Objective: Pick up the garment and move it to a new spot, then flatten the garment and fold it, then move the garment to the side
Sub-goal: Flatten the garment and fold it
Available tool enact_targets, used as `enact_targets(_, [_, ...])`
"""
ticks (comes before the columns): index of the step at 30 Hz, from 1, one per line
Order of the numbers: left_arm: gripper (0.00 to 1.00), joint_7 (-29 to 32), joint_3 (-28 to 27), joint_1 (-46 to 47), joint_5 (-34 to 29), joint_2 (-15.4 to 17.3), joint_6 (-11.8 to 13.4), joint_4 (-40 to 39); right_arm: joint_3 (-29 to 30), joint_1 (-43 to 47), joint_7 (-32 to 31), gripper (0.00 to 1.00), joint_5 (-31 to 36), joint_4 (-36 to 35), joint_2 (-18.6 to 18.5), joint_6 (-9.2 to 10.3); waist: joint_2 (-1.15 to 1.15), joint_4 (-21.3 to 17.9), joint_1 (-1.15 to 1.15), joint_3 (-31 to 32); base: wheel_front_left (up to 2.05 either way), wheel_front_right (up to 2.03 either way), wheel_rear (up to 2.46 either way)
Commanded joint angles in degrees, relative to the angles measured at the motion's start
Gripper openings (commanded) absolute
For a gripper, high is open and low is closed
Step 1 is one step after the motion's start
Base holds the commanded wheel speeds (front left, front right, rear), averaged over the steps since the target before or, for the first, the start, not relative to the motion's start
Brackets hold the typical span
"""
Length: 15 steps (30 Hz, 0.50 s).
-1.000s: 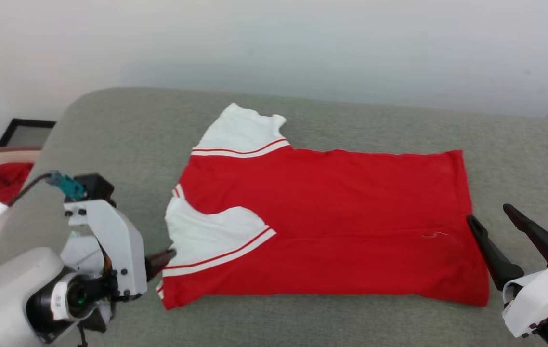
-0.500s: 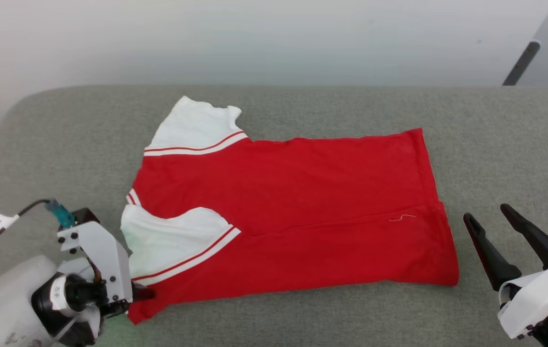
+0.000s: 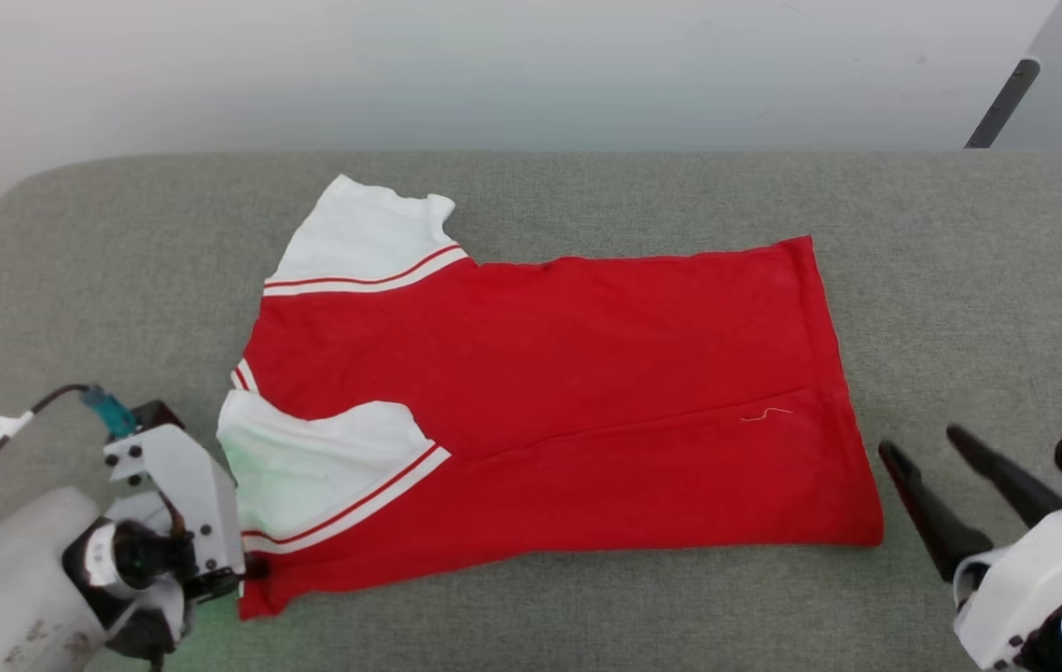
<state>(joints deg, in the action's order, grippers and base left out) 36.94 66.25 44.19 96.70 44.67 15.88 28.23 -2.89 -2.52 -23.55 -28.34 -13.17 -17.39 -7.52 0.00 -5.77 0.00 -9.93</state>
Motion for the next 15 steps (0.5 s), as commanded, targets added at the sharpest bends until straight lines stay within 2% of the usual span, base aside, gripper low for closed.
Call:
enact_targets(1, [0.0, -0.64, 0.83, -1.18, -0.41, -2.25, -0.72, 0.71, 0.67, 1.11, -1.89, 1.0, -0.56, 0.44, 0.25, 0.06, 0.0, 0.14, 0.0, 0.07, 0.0, 0.0, 0.0])
enact_targets(9, [0.0, -2.06, 0.29, 1.32, -1.76, -4.8, -3.37, 3.32, 4.35, -0.63, -15.3, 1.0, 1.09, 2.71, 1.59, 0.05, 0.0, 2.03, 0.0, -0.86, 0.0, 0.0, 0.0])
enact_targets(15, [0.0, -2.27, 0.41, 3.51, -3.01, -7.02, -4.75, 4.49, 5.65, -2.69, -21.79, 1.0, 3.11, 5.12, 2.72, 0.05, 0.0, 4.17, 0.0, -3.23, 0.0, 0.0, 0.0])
